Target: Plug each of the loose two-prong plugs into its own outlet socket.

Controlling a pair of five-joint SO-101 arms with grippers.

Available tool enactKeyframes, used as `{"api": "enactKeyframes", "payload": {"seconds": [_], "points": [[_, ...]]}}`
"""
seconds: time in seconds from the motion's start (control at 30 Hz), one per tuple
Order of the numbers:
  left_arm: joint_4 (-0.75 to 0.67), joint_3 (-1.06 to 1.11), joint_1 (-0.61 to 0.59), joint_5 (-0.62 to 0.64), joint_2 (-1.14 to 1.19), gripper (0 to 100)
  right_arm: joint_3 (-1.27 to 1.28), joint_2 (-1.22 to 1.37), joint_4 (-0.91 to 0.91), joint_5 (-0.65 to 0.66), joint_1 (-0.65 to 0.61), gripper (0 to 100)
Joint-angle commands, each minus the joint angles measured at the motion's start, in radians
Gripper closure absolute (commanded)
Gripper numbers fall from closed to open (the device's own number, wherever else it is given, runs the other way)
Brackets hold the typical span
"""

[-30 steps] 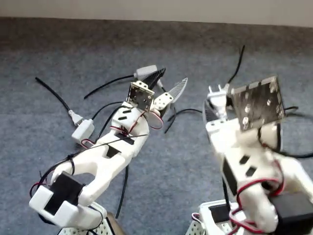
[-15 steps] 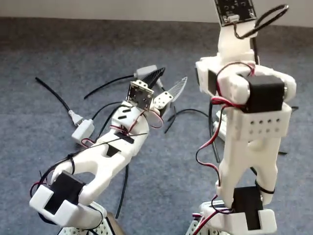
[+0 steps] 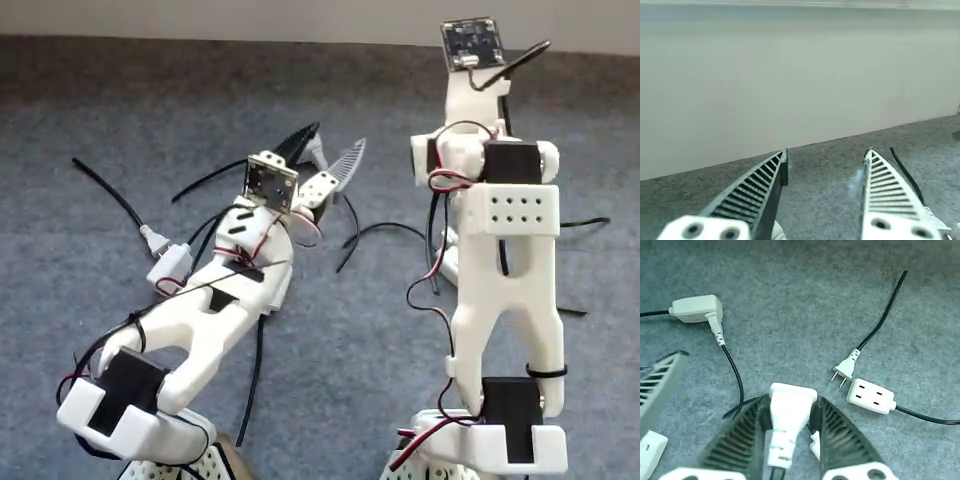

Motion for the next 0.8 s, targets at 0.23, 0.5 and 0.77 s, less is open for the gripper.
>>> {"api": "enactKeyframes", "payload": {"seconds": [0.23,0.5,0.77], "points": [[-0.021,-0.068,-0.094,0.006,-0.002,77,0.185,-0.016,-0.151,-0.048,-0.117,98.5],[-0.025,-0.07,-0.116,0.006,-0.013,77,0.306,-0.019,-0.239,0.015,-0.263,98.5],[-0.025,-0.07,-0.108,0.008,-0.013,77,0.305,-0.038,-0.231,0.025,-0.34,98.5]]}}
